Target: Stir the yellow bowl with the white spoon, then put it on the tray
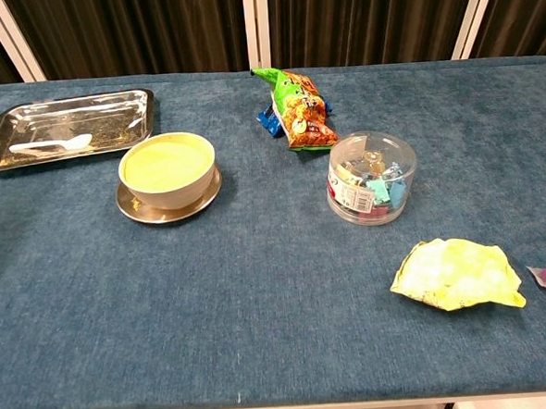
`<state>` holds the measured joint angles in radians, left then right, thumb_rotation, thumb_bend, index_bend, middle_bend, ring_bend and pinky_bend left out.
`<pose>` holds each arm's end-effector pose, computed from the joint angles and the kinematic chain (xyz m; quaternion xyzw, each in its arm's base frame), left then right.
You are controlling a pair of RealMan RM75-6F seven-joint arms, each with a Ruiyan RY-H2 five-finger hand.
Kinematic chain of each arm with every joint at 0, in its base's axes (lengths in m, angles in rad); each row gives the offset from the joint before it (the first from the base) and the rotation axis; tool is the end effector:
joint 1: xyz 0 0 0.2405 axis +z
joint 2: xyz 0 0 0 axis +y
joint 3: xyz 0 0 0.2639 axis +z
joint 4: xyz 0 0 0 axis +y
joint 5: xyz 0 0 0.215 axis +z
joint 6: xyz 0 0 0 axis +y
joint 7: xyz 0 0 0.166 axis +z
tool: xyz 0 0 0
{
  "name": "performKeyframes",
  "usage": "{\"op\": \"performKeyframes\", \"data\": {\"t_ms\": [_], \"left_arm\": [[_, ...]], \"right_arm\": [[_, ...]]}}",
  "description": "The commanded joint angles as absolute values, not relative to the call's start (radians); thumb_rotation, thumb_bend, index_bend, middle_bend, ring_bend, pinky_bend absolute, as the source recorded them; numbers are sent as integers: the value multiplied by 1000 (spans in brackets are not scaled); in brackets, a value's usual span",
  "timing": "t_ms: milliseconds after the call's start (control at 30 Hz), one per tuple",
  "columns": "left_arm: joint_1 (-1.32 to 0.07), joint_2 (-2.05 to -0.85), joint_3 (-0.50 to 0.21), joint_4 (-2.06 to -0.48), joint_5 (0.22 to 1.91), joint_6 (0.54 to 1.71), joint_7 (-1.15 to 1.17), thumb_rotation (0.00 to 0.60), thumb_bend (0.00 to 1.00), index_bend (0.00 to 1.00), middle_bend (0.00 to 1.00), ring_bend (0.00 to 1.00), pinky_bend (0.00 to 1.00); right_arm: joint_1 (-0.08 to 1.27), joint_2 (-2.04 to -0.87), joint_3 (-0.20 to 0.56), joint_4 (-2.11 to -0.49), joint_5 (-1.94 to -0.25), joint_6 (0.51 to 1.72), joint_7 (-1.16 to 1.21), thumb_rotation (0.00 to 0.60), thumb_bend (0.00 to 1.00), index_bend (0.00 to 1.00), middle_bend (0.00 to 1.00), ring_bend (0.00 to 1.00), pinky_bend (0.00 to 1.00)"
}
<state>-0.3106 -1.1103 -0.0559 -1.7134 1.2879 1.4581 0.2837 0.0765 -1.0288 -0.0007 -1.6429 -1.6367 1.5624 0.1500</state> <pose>-0.2800 0.2699 0.1585 -0.6177 -0.3233 -0.3527 0.6241 -0.3008 -0.1890 0.1786 0.6102 -0.3828 0.4422 0.5343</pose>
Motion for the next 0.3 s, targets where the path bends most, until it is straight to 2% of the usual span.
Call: {"op": "performKeyframes", "data": {"t_ms": [33,300], "left_arm": [[-184,-1092,37,-1697,1417,1598,195,600,243,307,278,148,118],[-61,-1125,98,-1602,1499,1698,134,600,244,307,276,148,116]], "right_arm": [[62,-1049,-8,-1621,-1650,1582,150,600,220,53,123,0,73],[27,-1083,-25,-1577,-1670,1623,174,600,226,52,124,0,69]]}}
